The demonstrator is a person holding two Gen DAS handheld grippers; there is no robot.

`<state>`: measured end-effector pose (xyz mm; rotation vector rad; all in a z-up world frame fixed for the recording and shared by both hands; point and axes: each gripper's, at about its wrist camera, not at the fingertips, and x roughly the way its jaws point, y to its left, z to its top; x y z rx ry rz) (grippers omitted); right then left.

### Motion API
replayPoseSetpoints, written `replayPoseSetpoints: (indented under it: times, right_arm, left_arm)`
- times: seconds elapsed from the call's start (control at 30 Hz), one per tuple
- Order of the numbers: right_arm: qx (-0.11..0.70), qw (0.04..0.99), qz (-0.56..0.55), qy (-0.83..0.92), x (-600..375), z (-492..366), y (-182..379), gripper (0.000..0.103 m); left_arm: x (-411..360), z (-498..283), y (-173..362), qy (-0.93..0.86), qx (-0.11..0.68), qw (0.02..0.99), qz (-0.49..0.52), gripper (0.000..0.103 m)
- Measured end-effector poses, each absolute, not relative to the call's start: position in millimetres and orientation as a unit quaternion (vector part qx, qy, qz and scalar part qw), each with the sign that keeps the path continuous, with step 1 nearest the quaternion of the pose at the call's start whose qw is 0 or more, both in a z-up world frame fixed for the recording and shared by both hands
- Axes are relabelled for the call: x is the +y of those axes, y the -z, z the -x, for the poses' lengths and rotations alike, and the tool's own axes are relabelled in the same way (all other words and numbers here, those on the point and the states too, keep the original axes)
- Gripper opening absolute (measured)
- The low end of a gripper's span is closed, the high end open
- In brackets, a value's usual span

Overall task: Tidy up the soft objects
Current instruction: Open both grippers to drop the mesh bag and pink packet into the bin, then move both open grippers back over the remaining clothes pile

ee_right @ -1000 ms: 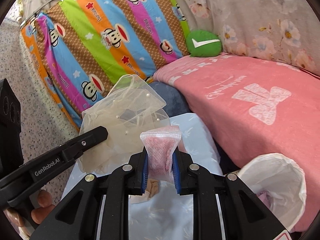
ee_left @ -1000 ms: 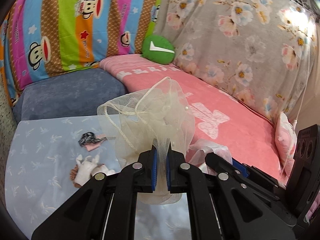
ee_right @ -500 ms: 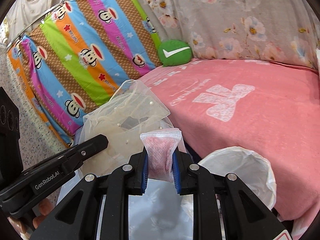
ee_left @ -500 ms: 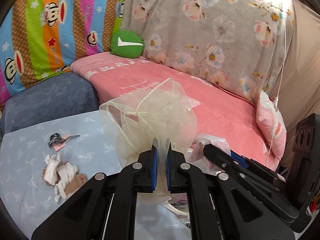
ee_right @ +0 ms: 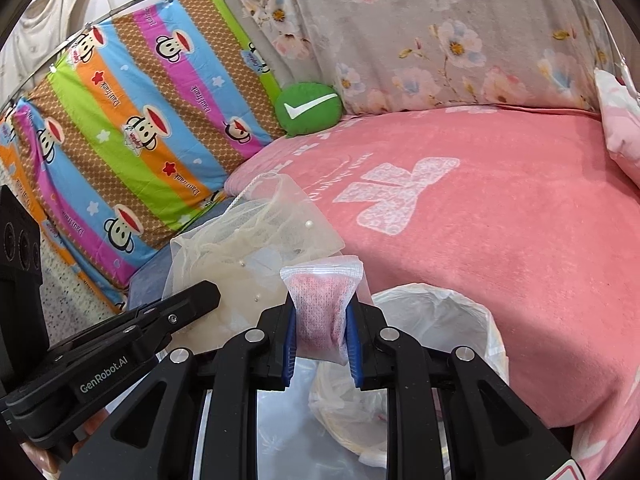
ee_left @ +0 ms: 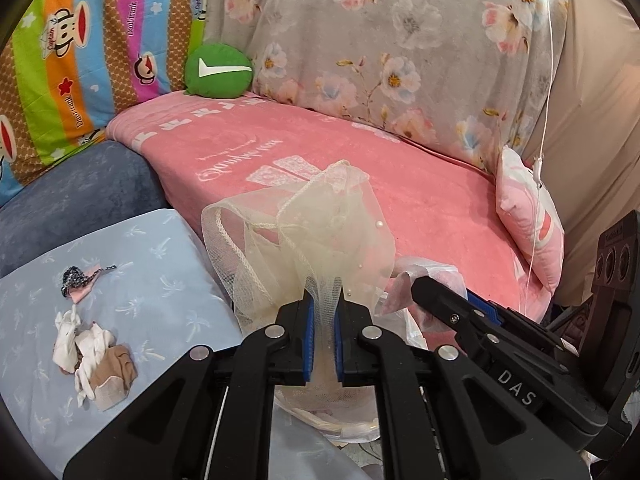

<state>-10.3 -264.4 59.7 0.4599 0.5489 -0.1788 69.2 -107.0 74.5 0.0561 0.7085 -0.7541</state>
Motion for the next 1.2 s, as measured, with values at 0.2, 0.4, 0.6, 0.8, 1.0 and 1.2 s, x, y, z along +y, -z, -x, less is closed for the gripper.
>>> replayPoseSetpoints:
  times: [0.2,0.4,0.6,0.8,1.0,1.2]
  right_arm:
    - [0.270,0.931,-0.229,0.095,-273.7,11.7,-55.6,0.020]
    - [0.271,0.928,-0.234,0.100,-281.0,11.0,-52.2,0.021]
    - [0.269,0.926,-0.242,0.106,-287.8,10.3,-49.6,0.030]
    - [0.266,0.925,-0.246,0.113,-293.1,10.8,-48.5,0.037]
    - [0.273,0.926,-0.236,0.105,-287.6,5.5,-46.7,0.038]
    - [0.284,0.926,-0.228,0.099,-278.1,-0.2,-44.1,0.039]
  left_arm:
    - [-120.5,-68.4,-70.8,0.366,0.343,0.864,-0.036,0.008]
    - [-128.8,-69.6,-67.9,0.369,0.344,0.863,-0.041,0.009]
    - [-133.2,-73.1,-63.5,0.357,0.350,0.865,-0.040,0.039]
    - [-126.0,-78.6,-63.4,0.331,0.341,0.879,-0.027,0.068]
    - [-121.5,-84.0,-59.8,0.323,0.348,0.880,-0.024,0.068]
    - [-111.8,-86.5,-57.0,0.314,0.352,0.882,-0.019,0.068]
